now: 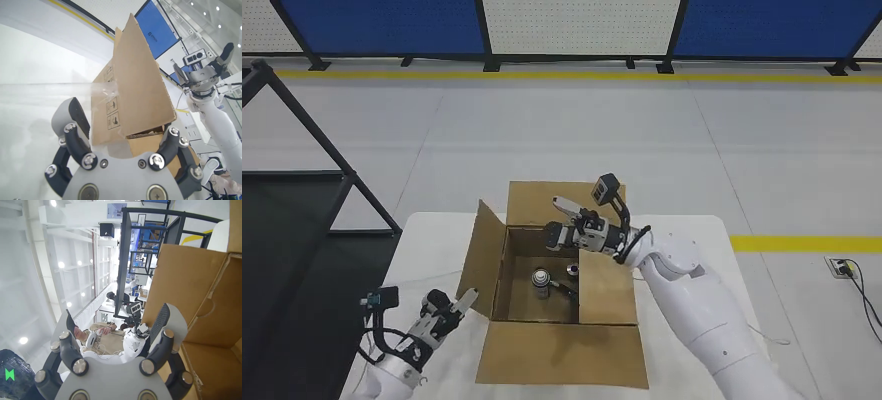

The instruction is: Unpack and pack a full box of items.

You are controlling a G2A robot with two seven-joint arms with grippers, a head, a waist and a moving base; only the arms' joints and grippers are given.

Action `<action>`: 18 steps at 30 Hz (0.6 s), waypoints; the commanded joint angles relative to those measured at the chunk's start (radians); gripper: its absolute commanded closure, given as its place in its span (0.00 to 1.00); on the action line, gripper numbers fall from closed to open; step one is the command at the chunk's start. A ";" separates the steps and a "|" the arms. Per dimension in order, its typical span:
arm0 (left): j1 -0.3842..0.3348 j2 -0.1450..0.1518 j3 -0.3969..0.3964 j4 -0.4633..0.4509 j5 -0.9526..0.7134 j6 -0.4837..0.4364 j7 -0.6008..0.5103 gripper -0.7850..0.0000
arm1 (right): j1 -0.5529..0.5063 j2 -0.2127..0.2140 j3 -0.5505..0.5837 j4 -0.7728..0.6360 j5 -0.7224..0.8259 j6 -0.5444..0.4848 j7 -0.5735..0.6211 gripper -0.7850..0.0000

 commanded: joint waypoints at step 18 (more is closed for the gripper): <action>-0.023 0.003 -0.030 0.138 0.072 0.064 -0.061 0.00 | -0.064 0.036 0.084 -0.081 -0.031 0.038 -0.011 0.00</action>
